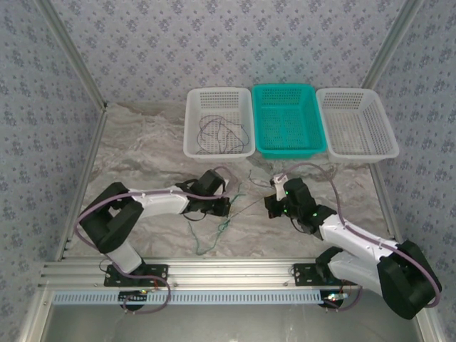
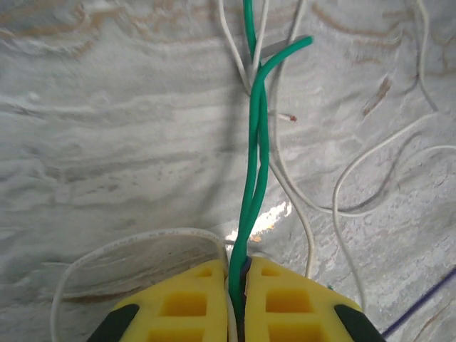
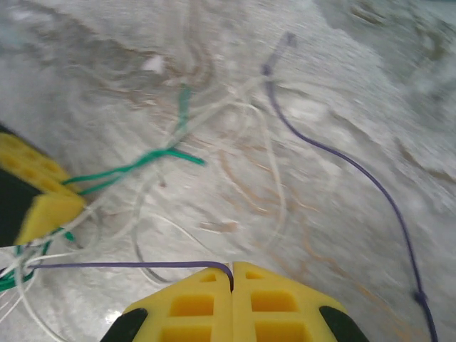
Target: Untangle the cables
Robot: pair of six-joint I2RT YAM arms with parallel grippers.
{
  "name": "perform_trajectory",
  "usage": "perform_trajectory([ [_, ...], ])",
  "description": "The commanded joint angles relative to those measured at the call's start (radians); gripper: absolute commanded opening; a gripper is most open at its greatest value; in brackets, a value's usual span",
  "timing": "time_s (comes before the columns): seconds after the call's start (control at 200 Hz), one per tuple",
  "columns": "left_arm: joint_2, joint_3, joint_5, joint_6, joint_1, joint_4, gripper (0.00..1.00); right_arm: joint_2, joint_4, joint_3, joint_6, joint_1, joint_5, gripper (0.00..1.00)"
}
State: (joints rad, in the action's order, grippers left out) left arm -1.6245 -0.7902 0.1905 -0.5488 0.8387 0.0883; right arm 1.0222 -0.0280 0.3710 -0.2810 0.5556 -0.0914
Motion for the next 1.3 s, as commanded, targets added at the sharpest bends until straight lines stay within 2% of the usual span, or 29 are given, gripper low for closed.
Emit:
perform_trajectory([
  [0.0, 0.044, 0.046, -0.095, -0.014, -0.022, 0.094, 0.0, -0.028, 0.073, -0.003, -0.134, -0.08, 0.179, 0.0],
  [0.2, 0.171, 0.137, -0.155, -0.046, -0.142, 0.144, 0.0, -0.039, 0.224, 0.035, -0.32, -0.149, 0.33, 0.0],
  [0.465, 0.429, 0.261, -0.186, -0.066, -0.341, 0.239, 0.0, -0.112, 0.362, 0.055, -0.491, -0.212, 0.443, 0.0],
  [0.71, 0.605, 0.321, -0.211, -0.065, -0.477, 0.332, 0.0, -0.116, 0.469, 0.085, -0.587, -0.257, 0.533, 0.0],
  [0.929, 0.704, 0.344, -0.252, -0.073, -0.626, 0.428, 0.0, -0.118, 0.515, 0.093, -0.636, -0.32, 0.544, 0.0],
  [1.019, 0.729, 0.354, -0.193, -0.056, -0.653, 0.397, 0.0, -0.111, 0.422, 0.081, -0.557, -0.322, 0.48, 0.0],
  [1.104, 0.741, 0.375, -0.093, -0.039, -0.652, 0.316, 0.0, -0.096, 0.23, 0.057, -0.418, -0.314, 0.263, 0.0],
  [1.199, 0.747, 0.379, -0.032, -0.028, -0.648, 0.276, 0.0, -0.079, 0.067, 0.063, -0.251, -0.232, 0.063, 0.0],
  [1.294, 0.761, 0.356, 0.012, 0.004, -0.638, 0.275, 0.0, -0.056, 0.006, 0.114, -0.075, -0.063, -0.004, 0.24],
])
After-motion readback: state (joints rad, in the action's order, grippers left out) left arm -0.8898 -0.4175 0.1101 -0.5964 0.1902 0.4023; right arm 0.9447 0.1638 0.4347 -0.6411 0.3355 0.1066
